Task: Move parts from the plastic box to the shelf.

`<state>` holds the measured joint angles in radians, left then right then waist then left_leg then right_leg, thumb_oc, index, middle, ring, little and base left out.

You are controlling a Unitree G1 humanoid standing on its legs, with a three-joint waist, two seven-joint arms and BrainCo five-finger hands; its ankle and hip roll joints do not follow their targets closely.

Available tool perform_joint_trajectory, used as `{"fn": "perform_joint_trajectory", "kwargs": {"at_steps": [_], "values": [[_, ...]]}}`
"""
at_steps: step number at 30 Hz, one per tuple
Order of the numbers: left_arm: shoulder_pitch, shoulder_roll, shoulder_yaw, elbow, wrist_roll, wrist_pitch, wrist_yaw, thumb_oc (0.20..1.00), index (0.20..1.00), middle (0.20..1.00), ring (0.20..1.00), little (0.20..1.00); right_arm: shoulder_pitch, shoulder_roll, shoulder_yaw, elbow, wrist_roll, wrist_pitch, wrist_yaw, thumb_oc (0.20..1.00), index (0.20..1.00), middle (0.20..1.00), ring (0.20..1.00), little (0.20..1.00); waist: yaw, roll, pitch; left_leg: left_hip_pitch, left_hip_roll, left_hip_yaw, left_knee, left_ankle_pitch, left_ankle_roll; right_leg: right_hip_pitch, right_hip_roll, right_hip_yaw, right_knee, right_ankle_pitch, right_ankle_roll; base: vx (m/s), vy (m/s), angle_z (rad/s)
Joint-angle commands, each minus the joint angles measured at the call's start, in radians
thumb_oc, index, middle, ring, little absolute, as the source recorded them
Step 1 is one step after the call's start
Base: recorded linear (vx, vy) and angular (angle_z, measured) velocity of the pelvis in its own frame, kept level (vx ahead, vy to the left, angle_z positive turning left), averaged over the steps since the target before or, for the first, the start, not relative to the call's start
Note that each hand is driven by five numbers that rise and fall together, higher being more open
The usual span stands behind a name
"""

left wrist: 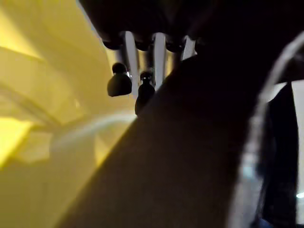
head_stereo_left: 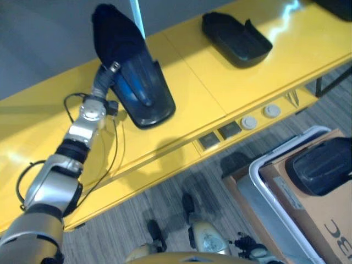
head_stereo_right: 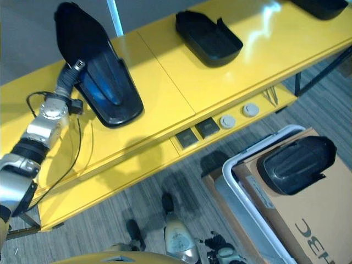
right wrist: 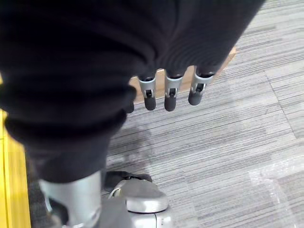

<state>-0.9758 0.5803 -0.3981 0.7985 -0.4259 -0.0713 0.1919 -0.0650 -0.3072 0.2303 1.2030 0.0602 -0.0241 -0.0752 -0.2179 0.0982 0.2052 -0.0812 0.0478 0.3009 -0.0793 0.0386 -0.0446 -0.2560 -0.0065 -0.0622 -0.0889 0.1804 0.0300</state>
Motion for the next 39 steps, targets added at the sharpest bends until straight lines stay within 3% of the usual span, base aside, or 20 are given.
{"fn": "perform_joint_trajectory", "kwargs": {"at_steps": [1, 11, 12, 13, 14, 15, 22, 28, 33, 34, 37, 39], "values": [[-0.106, 0.081, -0.006, 0.103, 0.083, -0.012, 0.034, 0.2, 0.2, 0.2, 0.2, 0.2, -0.012, 0.009, 0.031, 0.036, 0.062, -0.013, -0.009, 1.0, 1.0, 1.0, 1.0, 1.0, 0.013, -0.039, 0.01, 0.079, 0.076, -0.082, -0.008, -0.053, -0.052, 0.06, -0.041, -0.005, 0.002, -0.112, 0.096, 0.0, 0.0, 0.0], [-0.165, 0.102, -0.108, 0.232, 0.198, 0.035, -0.047, 0.2, 0.2, 0.2, 0.2, 0.2, -0.042, 0.027, 0.068, 0.047, 0.087, -0.014, -0.004, 1.0, 1.0, 1.0, 1.0, 1.0, 0.032, -0.037, 0.033, 0.077, 0.083, -0.097, -0.008, -0.04, -0.058, 0.075, -0.039, -0.024, 0.002, -0.119, 0.091, -0.01, -0.035, 0.03], [-0.167, 0.105, -0.116, 0.236, 0.208, 0.037, -0.054, 0.319, 0.319, 0.319, 0.319, 0.319, -0.043, 0.029, 0.068, 0.048, 0.09, -0.015, -0.003, 1.0, 1.0, 1.0, 1.0, 1.0, 0.034, -0.038, 0.033, 0.081, 0.084, -0.096, -0.008, -0.041, -0.058, 0.079, -0.039, -0.025, 0.002, -0.121, 0.091, 0.0, -0.014, 0.08], [-0.167, 0.105, -0.116, 0.236, 0.208, 0.037, -0.054, 0.319, 0.319, 0.319, 0.319, 0.319, -0.043, 0.029, 0.068, 0.048, 0.09, -0.015, -0.003, 1.0, 1.0, 1.0, 1.0, 1.0, 0.034, -0.038, 0.033, 0.081, 0.084, -0.096, -0.008, -0.041, -0.058, 0.079, -0.039, -0.025, 0.002, -0.121, 0.091, 0.01, -0.012, 0.09], [-0.173, 0.103, -0.123, 0.245, 0.221, 0.044, -0.054, 0.953, 0.953, 0.953, 0.953, 0.953, -0.044, 0.029, 0.071, 0.051, 0.091, -0.013, -0.001, 1.0, 1.0, 1.0, 1.0, 1.0, 0.036, -0.037, 0.035, 0.086, 0.084, -0.098, -0.008, -0.041, -0.058, 0.084, -0.039, -0.029, 0.002, -0.123, 0.09, 0.01, -0.017, 0.15], [-0.181, 0.102, -0.133, 0.267, 0.257, 0.049, -0.05, 1.0, 1.0, 1.0, 1.0, 1.0, -0.046, 0.03, 0.074, 0.056, 0.092, -0.012, 0.002, 1.0, 1.0, 1.0, 1.0, 1.0, 0.038, -0.037, 0.035, 0.092, 0.085, -0.1, -0.008, -0.041, -0.059, 0.092, -0.039, -0.03, 0.002, -0.125, 0.089, 0.01, -0.026, 0.13], [-0.177, 0.108, -0.144, 0.279, 0.324, 0.067, -0.04, 1.0, 1.0, 1.0, 1.0, 1.0, -0.049, 0.034, 0.077, 0.074, 0.094, -0.008, 0.003, 1.0, 1.0, 1.0, 1.0, 1.0, 0.045, -0.032, 0.035, 0.105, 0.084, -0.106, -0.008, -0.042, -0.06, 0.111, -0.042, -0.037, 0.002, -0.131, 0.088, 0.0, -0.003, 0.01], [-0.128, 0.031, -0.091, 0.299, 0.33, 0.078, 0.015, 1.0, 1.0, 1.0, 1.0, 1.0, -0.049, 0.042, 0.08, 0.092, 0.086, 0.001, 0.004, 1.0, 1.0, 1.0, 1.0, 1.0, 0.054, -0.03, 0.025, 0.128, 0.084, -0.114, -0.008, -0.044, -0.058, 0.144, -0.044, -0.053, 0.002, -0.146, 0.082, 0.0, -0.004, 0.04], [-0.101, -0.018, -0.04, 0.306, 0.247, 0.062, 0.034, 1.0, 1.0, 1.0, 1.0, 1.0, -0.052, 0.04, 0.076, 0.092, 0.081, 0.002, -0.005, 1.0, 1.0, 1.0, 1.0, 1.0, 0.051, -0.025, 0.014, 0.135, 0.083, -0.12, -0.008, -0.046, -0.059, 0.155, -0.046, -0.058, 0.002, -0.15, 0.081, -0.01, 0.005, 0.11], [-0.095, -0.028, -0.029, 0.295, 0.207, 0.054, 0.035, 1.0, 1.0, 1.0, 1.0, 1.0, -0.052, 0.038, 0.074, 0.091, 0.079, 0.003, -0.008, 1.0, 1.0, 1.0, 1.0, 1.0, 0.052, -0.024, 0.01, 0.137, 0.082, -0.12, -0.008, -0.046, -0.059, 0.159, -0.046, -0.06, 0.002, -0.15, 0.081, 0.0, 0.0, 0.0], [-0.014, -0.086, 0.06, 0.11, -0.16, -0.028, 0.07, 1.0, 1.0, 1.0, 1.0, 1.0, -0.05, 0.026, 0.059, 0.088, 0.066, 0.02, -0.023, 1.0, 1.0, 1.0, 1.0, 1.0, 0.057, -0.017, -0.018, 0.153, 0.082, -0.127, -0.008, -0.051, -0.058, 0.183, -0.05, -0.07, 0.002, -0.154, 0.081, 0.0, 0.0, 0.0], [0.037, -0.094, 0.078, 0.032, -0.222, -0.046, 0.074, 1.0, 1.0, 1.0, 1.0, 1.0, -0.049, 0.023, 0.051, 0.086, 0.062, 0.024, -0.023, 1.0, 1.0, 1.0, 1.0, 1.0, 0.061, -0.017, -0.03, 0.158, 0.082, -0.131, -0.008, -0.052, -0.057, 0.194, -0.052, -0.076, 0.002, -0.157, 0.081, 0.0, 0.0, 0.0]]}}
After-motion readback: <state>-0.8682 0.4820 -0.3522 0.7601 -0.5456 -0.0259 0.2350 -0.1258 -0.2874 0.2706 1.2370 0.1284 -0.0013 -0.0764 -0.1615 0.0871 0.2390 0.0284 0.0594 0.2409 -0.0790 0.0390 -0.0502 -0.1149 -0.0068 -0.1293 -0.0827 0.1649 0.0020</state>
